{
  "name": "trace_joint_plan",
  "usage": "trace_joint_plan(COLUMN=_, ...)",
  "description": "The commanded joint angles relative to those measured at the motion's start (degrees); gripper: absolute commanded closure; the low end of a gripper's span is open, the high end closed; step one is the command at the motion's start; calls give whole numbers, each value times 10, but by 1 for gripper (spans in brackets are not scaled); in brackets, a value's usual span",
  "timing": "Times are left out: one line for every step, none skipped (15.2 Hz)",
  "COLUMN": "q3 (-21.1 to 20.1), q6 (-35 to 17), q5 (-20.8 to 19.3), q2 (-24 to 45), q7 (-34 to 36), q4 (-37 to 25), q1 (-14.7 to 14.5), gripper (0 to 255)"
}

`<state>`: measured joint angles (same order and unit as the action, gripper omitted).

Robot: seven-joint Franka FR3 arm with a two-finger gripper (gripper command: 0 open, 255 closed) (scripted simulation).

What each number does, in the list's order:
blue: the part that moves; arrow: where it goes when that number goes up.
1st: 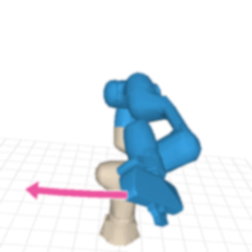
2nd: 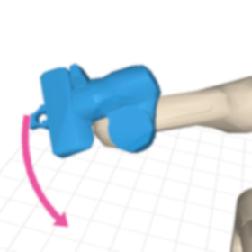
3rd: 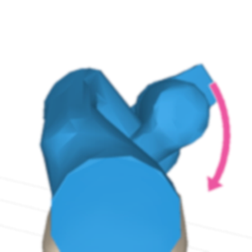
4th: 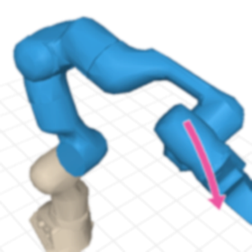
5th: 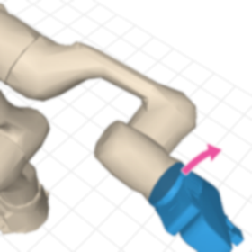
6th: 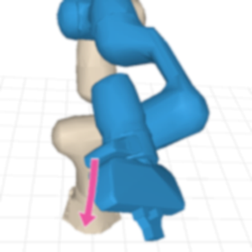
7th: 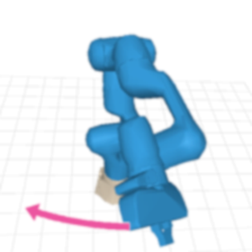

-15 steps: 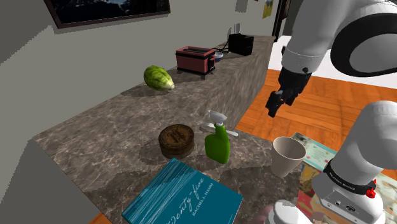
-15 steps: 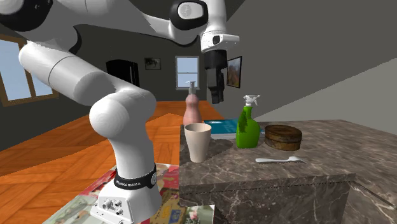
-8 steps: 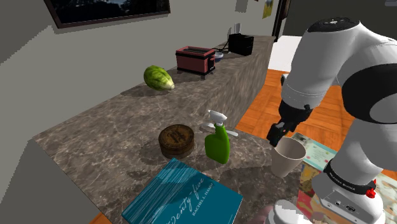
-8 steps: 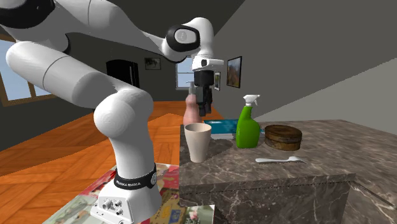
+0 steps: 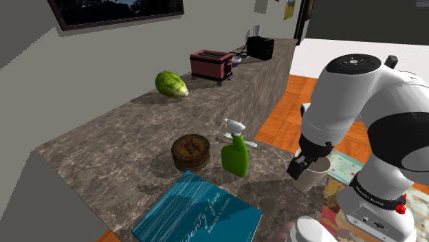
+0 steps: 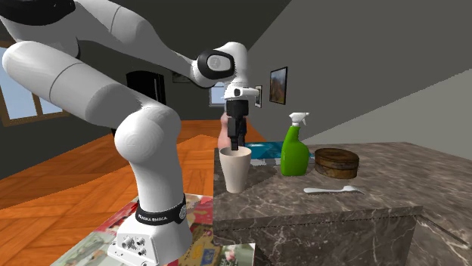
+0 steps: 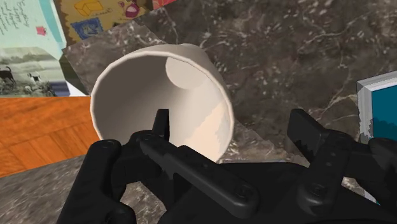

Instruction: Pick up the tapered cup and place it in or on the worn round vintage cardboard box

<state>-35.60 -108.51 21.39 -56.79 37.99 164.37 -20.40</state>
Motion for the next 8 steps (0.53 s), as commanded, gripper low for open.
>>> trace_joint_plan(q3=-7, q6=-18, q5=7, q2=5, q7=0, q4=15, q1=-3, gripper=0)
trace_joint_plan(q3=-11, q6=-28, q5=10, q2=8, q7=0, q4=21, q1=-3, gripper=0)
trace_joint_plan(q3=-13, q6=-33, q5=12, q2=10, q7=0, q4=24, q1=-4, gripper=0)
trace_joint_plan(q3=-13, q6=-33, q5=12, q2=10, q7=0, q4=24, q1=-4, gripper=0)
trace_joint_plan(q3=-13, q6=-33, q5=12, q2=10, q7=0, q4=24, q1=-4, gripper=0)
trace_joint_plan(q3=-13, q6=-33, q5=12, q2=10, q7=0, q4=24, q1=-4, gripper=0)
trace_joint_plan(q3=-13, q6=-33, q5=12, q2=10, q7=0, q4=24, q1=-4, gripper=0)
trace_joint_plan(q3=-13, q6=-33, q5=12, q2=10, q7=0, q4=24, q1=-4, gripper=0)
